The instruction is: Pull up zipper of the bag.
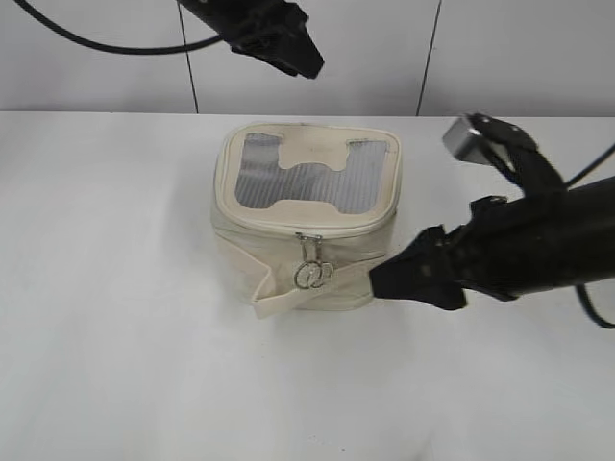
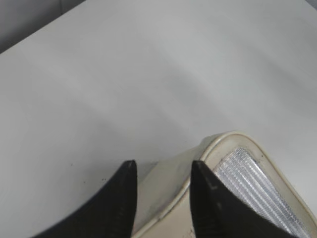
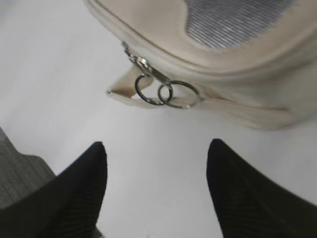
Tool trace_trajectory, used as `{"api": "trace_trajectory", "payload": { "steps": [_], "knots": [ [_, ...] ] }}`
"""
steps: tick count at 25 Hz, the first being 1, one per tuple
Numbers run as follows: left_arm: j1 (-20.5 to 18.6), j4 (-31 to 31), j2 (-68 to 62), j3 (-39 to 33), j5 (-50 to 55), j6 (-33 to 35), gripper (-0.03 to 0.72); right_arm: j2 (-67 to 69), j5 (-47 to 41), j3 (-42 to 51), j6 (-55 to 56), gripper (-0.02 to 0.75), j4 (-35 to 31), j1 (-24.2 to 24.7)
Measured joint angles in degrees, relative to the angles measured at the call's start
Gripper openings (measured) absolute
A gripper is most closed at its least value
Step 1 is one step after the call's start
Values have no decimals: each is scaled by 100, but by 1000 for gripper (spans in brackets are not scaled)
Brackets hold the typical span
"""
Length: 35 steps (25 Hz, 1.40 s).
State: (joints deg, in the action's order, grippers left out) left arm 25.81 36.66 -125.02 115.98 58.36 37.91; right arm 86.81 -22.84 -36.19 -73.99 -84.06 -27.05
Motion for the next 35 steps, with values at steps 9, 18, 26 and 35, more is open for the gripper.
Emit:
{"api": "trace_trajectory", "payload": {
  "steps": [9,18,26,35],
  "knots": [
    [-220,-970,1658,-1569,-195,-927,253,-1102,-1961,-104,4042,516,4367,1773],
    [-220,-2758,5467,-5184,-748,-2751,248,-2709,-3265,-104,5308,516,6133,1987],
    [-220,-3281,9602,-7139,103,-3791,248,-4911,-3616,548,6160,516,7066,1987],
    [-230,-3666,11836,-8304,674,-3969,247,-7470,-3729,683,6672,491,7704,1987]
  ]
}}
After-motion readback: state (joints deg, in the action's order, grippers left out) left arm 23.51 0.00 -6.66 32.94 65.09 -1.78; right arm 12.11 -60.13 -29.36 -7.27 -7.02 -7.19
